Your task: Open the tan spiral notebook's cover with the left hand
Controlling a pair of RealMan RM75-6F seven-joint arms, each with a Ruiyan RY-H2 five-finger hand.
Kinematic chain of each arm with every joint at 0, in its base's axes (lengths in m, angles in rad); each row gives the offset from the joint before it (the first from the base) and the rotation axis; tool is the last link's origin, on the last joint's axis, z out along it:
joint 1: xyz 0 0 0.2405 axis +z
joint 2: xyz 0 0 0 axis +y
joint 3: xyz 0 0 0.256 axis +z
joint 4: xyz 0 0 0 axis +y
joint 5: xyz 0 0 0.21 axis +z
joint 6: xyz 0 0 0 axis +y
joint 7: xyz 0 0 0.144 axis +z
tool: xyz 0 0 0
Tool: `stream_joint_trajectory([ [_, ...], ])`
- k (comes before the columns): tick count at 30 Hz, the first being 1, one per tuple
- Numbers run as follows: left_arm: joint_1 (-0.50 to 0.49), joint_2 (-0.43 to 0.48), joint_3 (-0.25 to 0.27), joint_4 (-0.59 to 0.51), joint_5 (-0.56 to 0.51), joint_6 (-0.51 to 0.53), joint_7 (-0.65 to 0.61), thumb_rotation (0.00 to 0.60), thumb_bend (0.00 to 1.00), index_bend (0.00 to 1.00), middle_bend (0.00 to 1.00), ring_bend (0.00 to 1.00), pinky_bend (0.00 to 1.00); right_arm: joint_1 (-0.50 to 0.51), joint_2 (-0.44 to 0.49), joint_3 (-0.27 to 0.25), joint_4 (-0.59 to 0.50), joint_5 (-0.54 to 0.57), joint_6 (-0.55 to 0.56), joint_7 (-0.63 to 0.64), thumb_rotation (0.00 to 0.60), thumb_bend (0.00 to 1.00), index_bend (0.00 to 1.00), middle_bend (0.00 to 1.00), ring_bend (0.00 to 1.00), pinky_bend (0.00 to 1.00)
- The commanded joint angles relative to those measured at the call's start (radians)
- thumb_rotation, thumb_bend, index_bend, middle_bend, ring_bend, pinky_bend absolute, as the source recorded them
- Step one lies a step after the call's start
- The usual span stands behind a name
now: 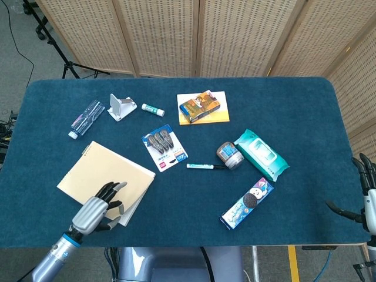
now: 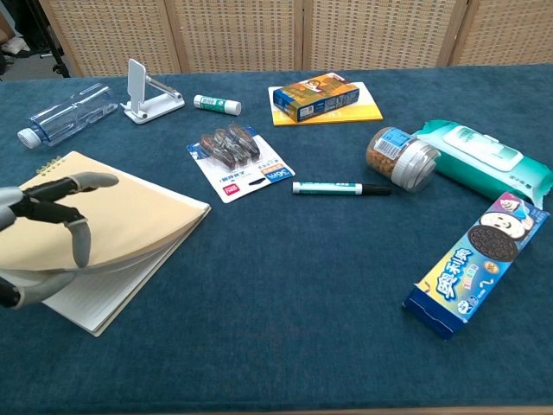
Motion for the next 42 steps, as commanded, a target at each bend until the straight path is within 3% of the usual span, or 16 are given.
stream_joint_trajectory([
  [1,0.012,0.06,-0.027,-0.006,-0.021,0.077,-0.152,0.6,0.52,0.79,0.0,0.0,0.0,-0.001,0.0,-0.001,-0.001,-0.002,0.002,-0.002,0.6,0.0,0.07,0.0,0.0,0.0],
  [10,0.043,0.1,-0.118,0.03,-0.102,0.188,-0.462,0.6,0.53,0.79,0.0,0.0,0.0,0.0,-0.002,-0.003,-0.004,-0.005,0.002,-0.009,0.6,0.0,0.07,0.0,0.0,0.0],
  [17,0.035,0.121,-0.264,0.122,-0.28,0.161,-0.557,0.6,0.53,0.79,0.0,0.0,0.0,0.0,-0.003,-0.005,-0.006,-0.01,0.004,-0.013,0.6,0.0,0.07,0.0,0.0,0.0],
  [23,-0.009,0.111,-0.355,0.232,-0.409,0.04,-0.558,0.6,0.54,0.79,0.0,0.0,0.0,0.003,-0.004,-0.006,-0.008,-0.009,-0.001,-0.018,0.6,0.0,0.07,0.0,0.0,0.0],
  [28,-0.069,0.069,-0.426,0.382,-0.5,-0.102,-0.622,0.6,0.54,0.8,0.0,0.0,0.0,0.003,-0.006,-0.007,-0.008,-0.01,-0.002,-0.023,0.6,0.0,0.07,0.0,0.0,0.0],
  [33,-0.115,0.032,-0.504,0.52,-0.566,-0.171,-0.687,0.6,0.54,0.8,0.0,0.0,0.0,0.007,-0.009,-0.004,-0.007,0.004,-0.013,-0.031,0.6,0.0,0.07,0.0,0.0,0.0],
  [42,-0.216,-0.025,-0.552,0.732,-0.642,-0.376,-0.648,0.6,0.54,0.8,0.0,0.0,0.0,0.017,-0.02,-0.004,-0.003,0.015,-0.034,-0.056,0.6,0.0,0.08,0.0,0.0,0.0],
])
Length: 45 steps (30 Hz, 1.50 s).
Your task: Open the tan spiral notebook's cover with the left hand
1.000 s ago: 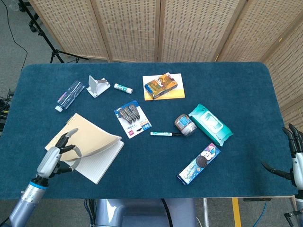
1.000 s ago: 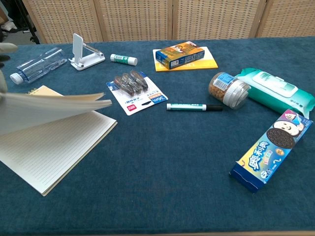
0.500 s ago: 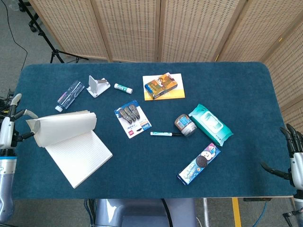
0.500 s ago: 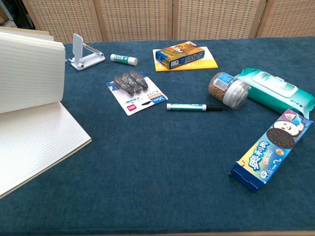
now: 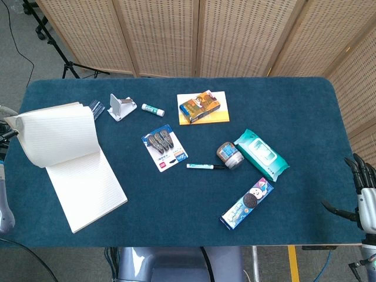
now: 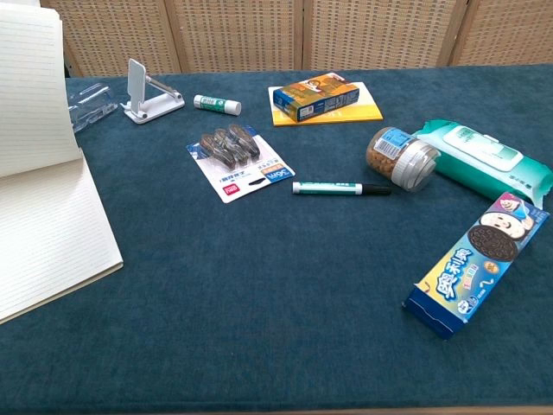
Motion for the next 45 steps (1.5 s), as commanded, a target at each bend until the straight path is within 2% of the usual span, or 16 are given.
stream_joint_trajectory([
  [1,-0.063,-0.048,-0.027,0.118,-0.048,-0.113,0.023,0.6,0.54,0.8,0.0,0.0,0.0,0.004,-0.005,-0.001,0.002,0.004,-0.008,-0.011,0.6,0.0,0.08,0.0,0.0,0.0],
  [7,-0.124,-0.126,-0.068,0.313,-0.101,-0.216,0.016,0.6,0.54,0.8,0.0,0.0,0.0,0.015,-0.02,0.005,0.012,0.028,-0.032,-0.04,0.6,0.0,0.08,0.0,0.0,0.0],
  [11,-0.162,-0.209,-0.095,0.51,-0.165,-0.313,0.122,0.6,0.55,0.8,0.0,0.0,0.0,0.027,-0.033,0.011,0.021,0.052,-0.057,-0.063,0.6,0.0,0.08,0.0,0.0,0.0],
  [15,-0.184,-0.252,-0.104,0.619,-0.181,-0.366,0.2,0.6,0.55,0.8,0.0,0.0,0.0,0.031,-0.039,0.011,0.027,0.06,-0.069,-0.072,0.6,0.0,0.08,0.0,0.0,0.0],
  [19,-0.197,-0.261,-0.113,0.658,-0.185,-0.396,0.221,0.6,0.52,0.79,0.0,0.0,0.0,0.035,-0.044,0.011,0.03,0.063,-0.076,-0.079,0.6,0.0,0.08,0.0,0.0,0.0],
  [20,-0.196,-0.259,-0.112,0.656,-0.181,-0.399,0.214,0.6,0.46,0.73,0.0,0.0,0.0,0.035,-0.044,0.011,0.03,0.064,-0.076,-0.081,0.6,0.0,0.08,0.0,0.0,0.0],
  [22,-0.193,-0.252,-0.102,0.647,-0.165,-0.407,0.192,0.6,0.27,0.4,0.0,0.0,0.0,0.036,-0.046,0.013,0.03,0.064,-0.075,-0.083,0.6,0.0,0.08,0.0,0.0,0.0],
  [23,-0.189,-0.246,-0.092,0.64,-0.151,-0.413,0.176,0.6,0.14,0.18,0.0,0.0,0.0,0.036,-0.047,0.013,0.03,0.064,-0.074,-0.085,0.6,0.0,0.08,0.0,0.0,0.0],
  [24,-0.187,-0.242,-0.084,0.635,-0.141,-0.415,0.165,0.6,0.05,0.04,0.0,0.0,0.0,0.036,-0.047,0.013,0.03,0.064,-0.074,-0.086,0.6,0.0,0.08,0.0,0.0,0.0],
  [25,-0.183,-0.237,-0.076,0.629,-0.128,-0.411,0.146,0.6,0.02,0.0,0.0,0.0,0.0,0.036,-0.048,0.012,0.03,0.063,-0.074,-0.088,0.6,0.0,0.08,0.0,0.0,0.0],
  [27,-0.175,-0.227,-0.074,0.605,-0.109,-0.339,0.062,0.6,0.0,0.0,0.0,0.0,0.0,0.037,-0.049,0.01,0.028,0.061,-0.075,-0.091,0.6,0.0,0.08,0.0,0.0,0.0],
  [31,-0.153,-0.206,-0.048,0.582,-0.06,-0.258,-0.029,0.6,0.0,0.0,0.0,0.0,0.0,0.035,-0.048,0.008,0.025,0.056,-0.071,-0.092,0.6,0.0,0.08,0.0,0.0,0.0],
  [37,-0.091,-0.142,0.022,0.5,0.043,-0.096,-0.133,0.6,0.0,0.0,0.0,0.0,0.0,0.031,-0.044,0.005,0.02,0.042,-0.06,-0.085,0.6,0.0,0.08,0.0,0.0,0.0],
  [45,0.05,-0.017,0.122,0.278,0.181,0.192,-0.15,0.6,0.0,0.0,0.0,0.0,0.0,0.019,-0.033,-0.002,0.018,0.004,-0.023,-0.046,0.6,0.0,0.08,0.0,0.0,0.0],
])
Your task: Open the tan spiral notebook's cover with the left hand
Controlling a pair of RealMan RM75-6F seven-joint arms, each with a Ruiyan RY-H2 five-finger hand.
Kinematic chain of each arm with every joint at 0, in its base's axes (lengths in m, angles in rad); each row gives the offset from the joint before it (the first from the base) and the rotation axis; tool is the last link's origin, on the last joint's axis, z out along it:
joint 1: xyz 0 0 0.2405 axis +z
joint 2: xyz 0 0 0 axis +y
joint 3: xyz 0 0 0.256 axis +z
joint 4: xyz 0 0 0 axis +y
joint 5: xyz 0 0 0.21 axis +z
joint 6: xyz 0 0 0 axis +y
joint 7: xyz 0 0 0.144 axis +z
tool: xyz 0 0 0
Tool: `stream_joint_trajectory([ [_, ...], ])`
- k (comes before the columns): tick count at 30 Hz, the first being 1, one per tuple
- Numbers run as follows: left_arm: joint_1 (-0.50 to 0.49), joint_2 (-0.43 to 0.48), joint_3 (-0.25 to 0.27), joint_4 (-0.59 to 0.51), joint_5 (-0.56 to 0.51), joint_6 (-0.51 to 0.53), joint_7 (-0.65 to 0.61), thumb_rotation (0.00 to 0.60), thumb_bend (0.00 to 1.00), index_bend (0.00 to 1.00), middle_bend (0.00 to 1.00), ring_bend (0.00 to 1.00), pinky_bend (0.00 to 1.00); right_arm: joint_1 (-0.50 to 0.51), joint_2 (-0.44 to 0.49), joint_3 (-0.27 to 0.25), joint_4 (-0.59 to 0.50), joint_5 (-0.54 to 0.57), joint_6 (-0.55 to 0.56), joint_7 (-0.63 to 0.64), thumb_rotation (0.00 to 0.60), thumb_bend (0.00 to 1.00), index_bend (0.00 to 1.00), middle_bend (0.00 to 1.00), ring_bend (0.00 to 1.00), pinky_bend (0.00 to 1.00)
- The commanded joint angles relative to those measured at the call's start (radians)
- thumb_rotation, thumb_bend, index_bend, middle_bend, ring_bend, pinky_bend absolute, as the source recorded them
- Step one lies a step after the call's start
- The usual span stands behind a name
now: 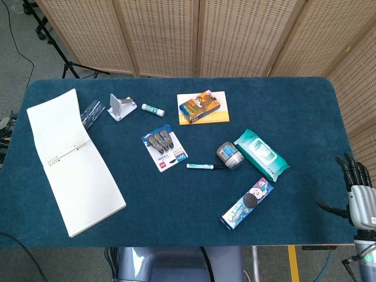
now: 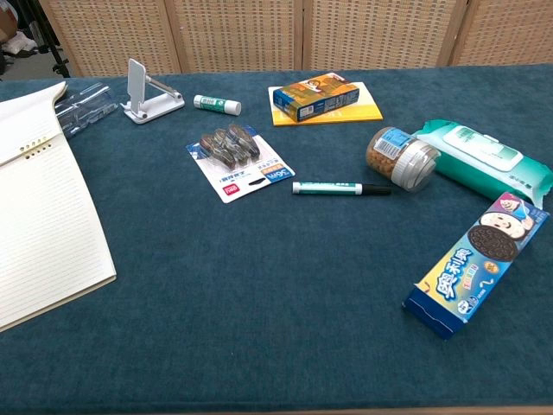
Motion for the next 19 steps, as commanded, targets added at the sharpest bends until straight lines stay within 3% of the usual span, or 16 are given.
stream_joint_trajectory([
  [1,0.097,0.082,0.065,-0.142,0.083,0.161,0.006,0.6,0.0,0.0,0.0,0.0,0.0,-0.005,0.005,-0.002,0.001,-0.011,0.013,0.017,0.6,0.0,0.08,0.0,0.0,0.0],
  [4,0.171,0.127,0.102,-0.254,0.126,0.284,0.052,0.6,0.0,0.0,0.0,0.0,0.0,-0.01,0.01,-0.001,0.001,-0.019,0.026,0.035,0.6,0.0,0.08,0.0,0.0,0.0],
  [7,0.324,0.204,0.19,-0.488,0.186,0.455,0.221,0.6,0.0,0.0,0.0,0.0,0.0,-0.02,0.022,0.002,0.001,-0.034,0.055,0.072,0.6,0.0,0.08,0.0,0.0,0.0],
  [11,0.4,0.283,0.23,-0.701,0.167,0.469,0.411,0.6,0.0,0.0,0.0,0.0,0.0,-0.03,0.026,0.006,0.009,-0.038,0.08,0.084,0.6,0.0,0.08,0.0,0.0,0.0],
  [14,0.429,0.335,0.268,-0.815,0.17,0.44,0.484,0.6,0.0,0.0,0.0,0.0,0.0,-0.037,0.032,0.007,0.009,-0.041,0.094,0.092,0.6,0.0,0.08,0.0,0.0,0.0],
  [19,0.445,0.354,0.291,-0.863,0.211,0.451,0.529,0.6,0.0,0.0,0.0,0.0,0.0,-0.045,0.041,0.006,0.008,-0.048,0.11,0.113,0.6,0.0,0.08,0.0,0.0,0.0],
])
